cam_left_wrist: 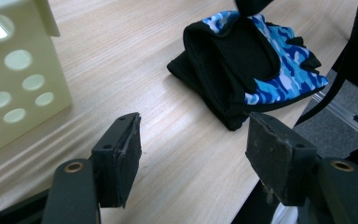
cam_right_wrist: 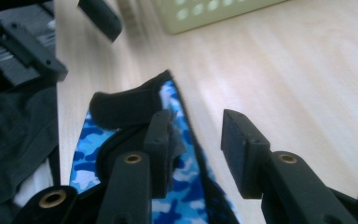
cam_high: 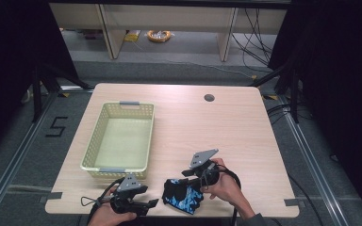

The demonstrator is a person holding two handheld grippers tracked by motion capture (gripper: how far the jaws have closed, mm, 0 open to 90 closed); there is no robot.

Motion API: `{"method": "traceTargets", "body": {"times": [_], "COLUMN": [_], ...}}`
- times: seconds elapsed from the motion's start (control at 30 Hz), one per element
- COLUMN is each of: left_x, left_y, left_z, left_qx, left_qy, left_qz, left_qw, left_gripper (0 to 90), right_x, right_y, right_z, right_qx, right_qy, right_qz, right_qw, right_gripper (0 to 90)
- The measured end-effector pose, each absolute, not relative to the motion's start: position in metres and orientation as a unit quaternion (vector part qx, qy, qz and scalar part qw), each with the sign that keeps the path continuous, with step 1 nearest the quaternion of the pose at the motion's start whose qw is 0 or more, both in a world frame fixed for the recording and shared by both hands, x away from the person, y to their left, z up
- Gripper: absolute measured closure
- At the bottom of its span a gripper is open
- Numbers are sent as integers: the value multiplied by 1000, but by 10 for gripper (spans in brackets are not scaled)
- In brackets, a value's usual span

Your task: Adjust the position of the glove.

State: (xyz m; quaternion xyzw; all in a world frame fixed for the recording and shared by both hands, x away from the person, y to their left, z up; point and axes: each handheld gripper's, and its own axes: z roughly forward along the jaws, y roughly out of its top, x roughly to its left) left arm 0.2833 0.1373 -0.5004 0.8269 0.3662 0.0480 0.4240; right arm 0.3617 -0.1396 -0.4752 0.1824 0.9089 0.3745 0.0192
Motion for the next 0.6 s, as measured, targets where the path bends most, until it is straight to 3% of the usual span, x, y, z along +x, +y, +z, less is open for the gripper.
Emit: {"method": "traceTargets", "body": {"times": [0.27, 0.6], "left_x": [289, 295], "left_y": [135, 119], "left_z": [-498, -496], "left_qx": [808, 814], "left_qy": [391, 382], "left_qz": [35, 20], "left_qw": [440, 438], "left_gripper": [360, 405], "right_x": [334, 298], "right_y": [-166, -179], "right_z": [-462, -479], "right_qx": [323, 381], "right_qy": [867, 854], "right_qz": [373, 352], "right_qw": [60, 44], "right_gripper": [505, 536]}}
